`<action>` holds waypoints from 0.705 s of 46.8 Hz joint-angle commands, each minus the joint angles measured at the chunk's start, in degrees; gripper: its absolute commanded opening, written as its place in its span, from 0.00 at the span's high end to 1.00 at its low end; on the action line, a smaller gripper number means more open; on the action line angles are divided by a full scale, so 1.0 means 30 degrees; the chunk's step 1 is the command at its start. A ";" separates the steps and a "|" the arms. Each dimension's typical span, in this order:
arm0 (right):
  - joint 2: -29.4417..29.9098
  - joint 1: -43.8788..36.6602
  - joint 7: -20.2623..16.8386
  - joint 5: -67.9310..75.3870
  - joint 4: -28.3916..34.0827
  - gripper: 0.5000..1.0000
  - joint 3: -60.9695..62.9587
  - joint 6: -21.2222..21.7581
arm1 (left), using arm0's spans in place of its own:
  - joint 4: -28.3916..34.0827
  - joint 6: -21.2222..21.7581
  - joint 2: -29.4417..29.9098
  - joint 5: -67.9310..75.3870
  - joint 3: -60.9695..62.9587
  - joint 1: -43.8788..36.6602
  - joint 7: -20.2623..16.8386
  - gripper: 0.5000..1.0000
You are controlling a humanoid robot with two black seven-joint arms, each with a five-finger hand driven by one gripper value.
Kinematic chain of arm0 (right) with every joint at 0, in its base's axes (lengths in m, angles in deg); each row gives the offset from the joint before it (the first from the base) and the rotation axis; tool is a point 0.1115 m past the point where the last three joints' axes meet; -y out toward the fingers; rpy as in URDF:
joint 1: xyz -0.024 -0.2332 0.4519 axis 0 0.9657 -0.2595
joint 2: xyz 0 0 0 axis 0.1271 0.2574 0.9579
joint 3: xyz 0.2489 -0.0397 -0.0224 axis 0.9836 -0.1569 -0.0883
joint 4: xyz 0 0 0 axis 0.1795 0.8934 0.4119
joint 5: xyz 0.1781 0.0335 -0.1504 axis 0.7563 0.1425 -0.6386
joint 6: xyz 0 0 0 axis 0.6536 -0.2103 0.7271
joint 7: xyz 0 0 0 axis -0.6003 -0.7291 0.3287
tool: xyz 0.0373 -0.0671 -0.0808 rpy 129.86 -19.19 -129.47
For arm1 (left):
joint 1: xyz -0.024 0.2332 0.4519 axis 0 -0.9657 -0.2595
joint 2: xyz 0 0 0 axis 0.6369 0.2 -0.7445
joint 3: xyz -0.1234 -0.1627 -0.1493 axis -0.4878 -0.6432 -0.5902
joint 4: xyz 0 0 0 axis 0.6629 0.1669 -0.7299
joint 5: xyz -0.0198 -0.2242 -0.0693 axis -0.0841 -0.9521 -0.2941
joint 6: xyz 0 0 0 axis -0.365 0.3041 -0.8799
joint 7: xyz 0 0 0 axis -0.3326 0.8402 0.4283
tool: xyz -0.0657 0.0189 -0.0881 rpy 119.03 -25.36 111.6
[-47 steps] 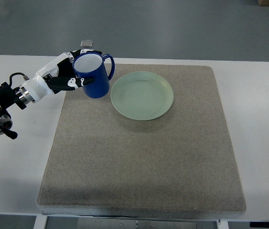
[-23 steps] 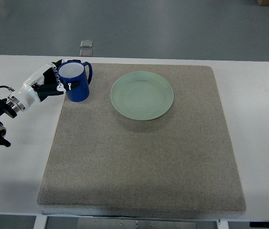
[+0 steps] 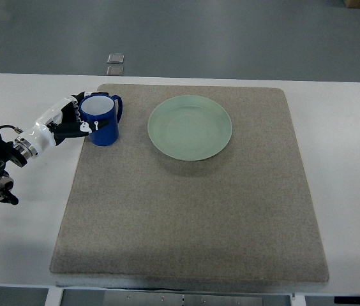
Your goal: Place cup left of plate with left hand
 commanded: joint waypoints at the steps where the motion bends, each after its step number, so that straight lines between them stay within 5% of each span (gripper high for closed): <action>1: 0.0000 0.0003 0.0000 0.0000 0.0000 0.14 0.0000 0.0000 | 0.0087 0.0048 -0.0003 -0.0018 0.0000 0.0000 -0.0001 0.55; 10: 0.0000 0.0003 0.0000 0.0000 0.0000 0.14 0.0000 0.0000 | 0.0087 -0.0186 0.0085 -0.0281 0.0000 -0.0029 0.0028 0.31; 18: 0.0000 -0.0026 0.0000 0.0000 0.0000 0.14 0.0000 0.0000 | 0.0058 -0.0537 0.0114 -0.0573 0.0000 -0.0029 0.0057 0.21; 21: 0.0000 0.0003 0.0000 0.0000 0.0000 0.14 0.0000 0.0000 | 0.0058 -0.0567 0.0173 -0.0983 0.0000 -0.0029 0.0058 0.06; 33: 0.0000 0.0003 0.0000 0.0000 0.0000 0.14 0.0000 0.0000 | 0.0116 -0.2178 0.0582 -0.2184 0.0000 0.0000 0.0087 0.01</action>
